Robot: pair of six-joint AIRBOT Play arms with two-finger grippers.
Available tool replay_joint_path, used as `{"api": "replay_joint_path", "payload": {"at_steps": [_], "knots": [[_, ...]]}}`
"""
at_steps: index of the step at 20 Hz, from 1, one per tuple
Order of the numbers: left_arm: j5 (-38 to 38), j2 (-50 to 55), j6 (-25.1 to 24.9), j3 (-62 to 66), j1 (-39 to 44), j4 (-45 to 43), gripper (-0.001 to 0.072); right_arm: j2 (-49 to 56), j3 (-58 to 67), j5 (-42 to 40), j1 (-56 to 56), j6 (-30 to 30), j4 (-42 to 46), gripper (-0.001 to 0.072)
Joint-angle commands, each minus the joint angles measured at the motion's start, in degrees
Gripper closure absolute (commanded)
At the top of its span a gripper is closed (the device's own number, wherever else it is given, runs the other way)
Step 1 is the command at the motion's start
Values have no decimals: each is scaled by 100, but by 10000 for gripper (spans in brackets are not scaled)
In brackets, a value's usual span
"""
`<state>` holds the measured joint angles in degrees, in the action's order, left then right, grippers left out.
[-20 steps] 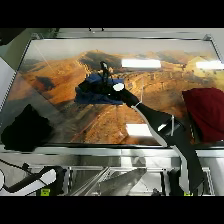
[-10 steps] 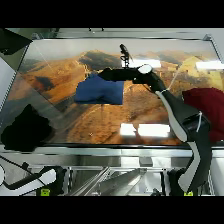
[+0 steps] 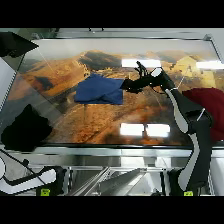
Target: Fold the shirts.
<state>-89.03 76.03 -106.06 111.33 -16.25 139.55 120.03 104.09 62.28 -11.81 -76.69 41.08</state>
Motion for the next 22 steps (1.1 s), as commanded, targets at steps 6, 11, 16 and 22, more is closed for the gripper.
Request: {"api": "replay_joint_path", "payload": {"at_steps": [6, 11, 16, 22], "knots": [[57, 17, 2, 0, 4, 0, 692, 577, 9, -365, -293, 341, -1049, 74], [31, 17, 2, 0, 2, 0, 691, 570, 160, -667, -654, 804, -1561, 613], [-184, 17, 2, 0, 2, -7, 691, -310, 516, -498, -501, 627, -1241, 693], [-365, 15, 20, 0, 4, 0, 692, -2306, 544, -597, 726, -1550, 1628, 694]]}}
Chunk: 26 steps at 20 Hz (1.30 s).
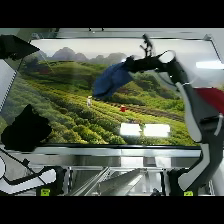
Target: Fold the shirts.
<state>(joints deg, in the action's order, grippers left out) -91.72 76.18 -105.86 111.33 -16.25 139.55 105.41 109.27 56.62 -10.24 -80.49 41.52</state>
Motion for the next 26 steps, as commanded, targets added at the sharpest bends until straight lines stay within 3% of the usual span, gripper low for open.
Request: {"api": "replay_joint_path", "payload": {"at_steps": [1, 4, 7, 12, 14, 17, 20, 26], "knots": [[-118, 2, 55, 0, 2, -2, 691, -1108, 26, 96, 898, -1478, 1998, 694], [-144, 0, 94, 0, 2, 0, 691, -1718, 26, 734, 2118, -2240, 2629, 694], [-149, 2, 94, 0, 4, 0, 691, -2022, 26, 1438, 3320, -2640, 2691, 694], [-149, 0, 92, 0, 4, 0, 691, -2240, 13, 3235, 4732, -2347, 2688, 694], [-151, 2, 92, 0, 4, -2, 692, -2238, 4, 3939, 4988, -1989, 2723, 694], [-247, 2, 92, 0, 2, -2, 691, -2240, -201, 4736, 5163, -1965, 3270, 694], [-367, 0, 92, 0, 2, -2, 691, -2332, -857, 4885, 5174, -1849, 3348, 694], [-487, 2, 92, 0, 2, -4, 691, -2645, -2850, 4741, 5182, -2048, 4798, 694]]}}
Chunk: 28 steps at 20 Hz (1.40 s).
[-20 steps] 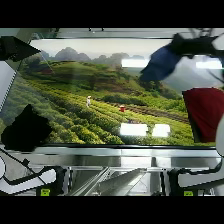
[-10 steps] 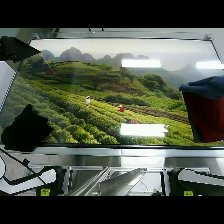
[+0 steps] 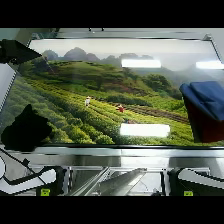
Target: Fold the shirts.
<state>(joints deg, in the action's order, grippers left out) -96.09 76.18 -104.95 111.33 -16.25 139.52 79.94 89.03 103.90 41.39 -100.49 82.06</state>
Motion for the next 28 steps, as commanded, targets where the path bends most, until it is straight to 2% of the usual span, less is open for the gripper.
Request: {"api": "replay_joint_path", "payload": {"at_steps": [1, 4, 5, 6, 7, 13, 15, 18, 19, 20, 21, 24, 28], "knots": [[-48, 2, 0, 0, 4, 0, 691, -98, -1056, -170, 20, -48, 756, 694], [-39, 2, 0, 0, 2, -2, 691, -87, -1589, -925, 17, -114, 750, 678], [-35, 2, 0, 0, 4, -2, 691, -63, -1631, -1106, 17, -107, 791, 501], [-35, 2, 0, 0, 2, -2, 691, -55, -1626, -1180, 17, -92, 841, 143], [-37, 2, 0, 0, 2, -2, 691, -55, -1589, -1137, 17, 223, 846, 7], [-35, 2, -2, 0, 4, 2, 691, -61, -407, -310, -7, 271, 675, 6], [-2, 0, -2, 0, 2, 7, 691, -142, 7, -365, -39, -94, 114, 6], [-17, 0, 2, 0, 4, 0, 691, -354, 59, -752, -282, -256, -1355, 17], [-44, -7, 7, 0, 26, -4, 691, -389, 48, -748, -470, -179, -1661, 236], [-101, -24, 35, -2, 96, -46, 692, -413, 44, -739, -748, 70, -1829, 705], [-188, -52, 129, -2, 190, -109, 692, -433, 39, -688, -1025, 317, -1818, 670], [33, -566, 164, -750, 498, -210, 692, -715, -184, -647, -1720, 437, -1759, 696], [492, -2090, 87, -3532, 787, -264, 692, -2087, -1864, -1738, -2664, 702, -1788, 696]]}}
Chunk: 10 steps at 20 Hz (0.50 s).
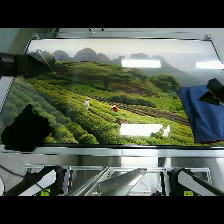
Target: Fold the shirts.
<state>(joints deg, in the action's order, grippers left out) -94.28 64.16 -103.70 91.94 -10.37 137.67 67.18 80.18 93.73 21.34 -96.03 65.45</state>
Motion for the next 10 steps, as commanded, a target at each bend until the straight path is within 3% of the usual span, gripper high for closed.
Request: {"api": "replay_joint_path", "payload": {"at_steps": [1, 5, 10], "knots": [[496, -1377, -35, -2479, 315, -170, 692, -1246, -1600, -1012, -999, 354, -125, 696], [1325, -3064, 111, -5375, 756, -160, 692, -2645, -4083, -2186, -2367, 479, -125, 696], [1589, -3915, 411, -6590, 831, -114, 692, -2730, -4509, -2557, -2520, 780, -343, 695]]}}
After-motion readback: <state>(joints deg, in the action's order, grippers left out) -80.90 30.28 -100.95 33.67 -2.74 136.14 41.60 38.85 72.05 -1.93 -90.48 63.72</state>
